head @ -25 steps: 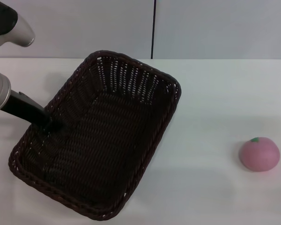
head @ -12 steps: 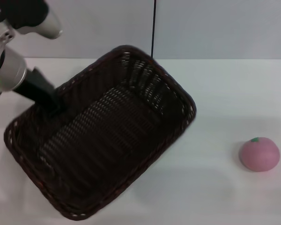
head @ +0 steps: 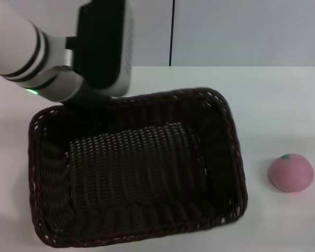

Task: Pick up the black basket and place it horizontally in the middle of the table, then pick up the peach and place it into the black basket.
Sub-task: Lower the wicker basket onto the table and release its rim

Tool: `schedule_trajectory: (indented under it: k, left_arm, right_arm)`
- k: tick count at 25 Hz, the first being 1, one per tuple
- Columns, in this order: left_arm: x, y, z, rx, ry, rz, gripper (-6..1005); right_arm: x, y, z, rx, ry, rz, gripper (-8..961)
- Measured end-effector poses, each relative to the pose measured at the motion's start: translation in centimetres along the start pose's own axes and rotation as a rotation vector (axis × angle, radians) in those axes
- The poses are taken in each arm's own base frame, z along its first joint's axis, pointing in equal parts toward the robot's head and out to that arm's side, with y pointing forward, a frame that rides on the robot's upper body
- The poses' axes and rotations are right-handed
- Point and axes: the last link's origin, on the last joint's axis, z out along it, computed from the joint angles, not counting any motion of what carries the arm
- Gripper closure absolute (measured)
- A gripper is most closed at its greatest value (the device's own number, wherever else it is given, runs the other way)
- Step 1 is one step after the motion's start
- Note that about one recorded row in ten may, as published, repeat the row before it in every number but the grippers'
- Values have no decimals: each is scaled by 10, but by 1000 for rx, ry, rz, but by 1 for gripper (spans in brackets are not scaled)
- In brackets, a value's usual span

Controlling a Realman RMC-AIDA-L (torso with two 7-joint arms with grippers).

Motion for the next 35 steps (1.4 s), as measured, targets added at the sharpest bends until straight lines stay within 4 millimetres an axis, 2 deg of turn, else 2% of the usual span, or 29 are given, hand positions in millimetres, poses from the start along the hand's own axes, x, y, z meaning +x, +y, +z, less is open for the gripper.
schedule_trajectory:
  k: [1, 3, 11, 29, 35]
  left_arm:
    - [9, 0, 0, 13, 14, 90, 820]
    - [15, -1, 0, 29, 26, 126, 820]
    - [26, -1, -1, 71, 46, 147, 819]
    - [9, 0, 4, 76, -9, -22, 819]
    - [13, 2, 5, 72, -5, -62, 808]
  right_arm:
    - [0, 0, -1, 3, 2, 0, 202]
    - [0, 0, -2, 4, 3, 1, 202]
    - [0, 1, -4, 6, 2, 6, 202]
    - [-1, 0, 2, -7, -3, -1, 202]
    - [-1, 0, 2, -6, -3, -1, 202]
